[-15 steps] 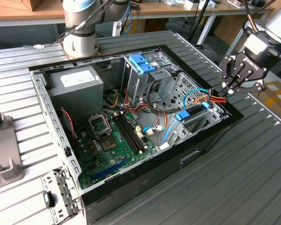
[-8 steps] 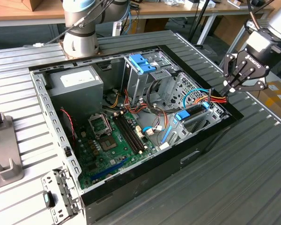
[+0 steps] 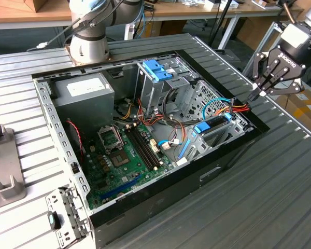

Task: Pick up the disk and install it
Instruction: 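Insert the first disk wire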

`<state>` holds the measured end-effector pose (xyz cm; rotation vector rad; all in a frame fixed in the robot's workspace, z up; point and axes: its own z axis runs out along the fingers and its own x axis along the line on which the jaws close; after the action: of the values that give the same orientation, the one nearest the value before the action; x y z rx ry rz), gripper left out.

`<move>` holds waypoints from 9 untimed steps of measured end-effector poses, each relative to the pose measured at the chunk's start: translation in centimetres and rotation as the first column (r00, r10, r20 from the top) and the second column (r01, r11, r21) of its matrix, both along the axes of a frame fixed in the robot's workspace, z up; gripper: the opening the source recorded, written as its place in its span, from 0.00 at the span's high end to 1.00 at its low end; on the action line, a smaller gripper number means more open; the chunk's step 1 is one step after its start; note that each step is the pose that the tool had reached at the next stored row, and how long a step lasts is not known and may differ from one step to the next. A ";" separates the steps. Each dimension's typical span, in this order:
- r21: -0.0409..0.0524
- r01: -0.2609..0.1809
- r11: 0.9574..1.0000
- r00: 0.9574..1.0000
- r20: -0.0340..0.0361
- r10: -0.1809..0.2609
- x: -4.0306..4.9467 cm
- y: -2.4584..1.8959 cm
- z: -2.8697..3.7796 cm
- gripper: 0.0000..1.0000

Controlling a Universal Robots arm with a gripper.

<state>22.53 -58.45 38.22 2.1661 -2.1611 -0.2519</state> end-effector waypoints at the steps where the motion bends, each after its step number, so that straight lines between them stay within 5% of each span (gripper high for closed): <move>1: 0.000 0.000 1.000 1.000 -0.006 0.000 0.32 -0.04 0.00 0.90; 2: 0.000 0.000 1.000 0.999 -0.043 0.000 1.53 -0.78 -0.57 0.90; 3: 0.000 0.000 1.000 0.999 -0.053 0.000 1.59 -0.80 -2.07 0.90; 4: 0.000 0.000 1.000 0.999 -0.053 0.000 1.07 -0.80 -2.98 0.90; 9: 0.000 0.000 1.000 0.999 -0.053 0.000 -0.21 -0.80 -3.09 0.90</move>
<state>22.32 -59.25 35.12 2.1344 -2.1326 -0.3056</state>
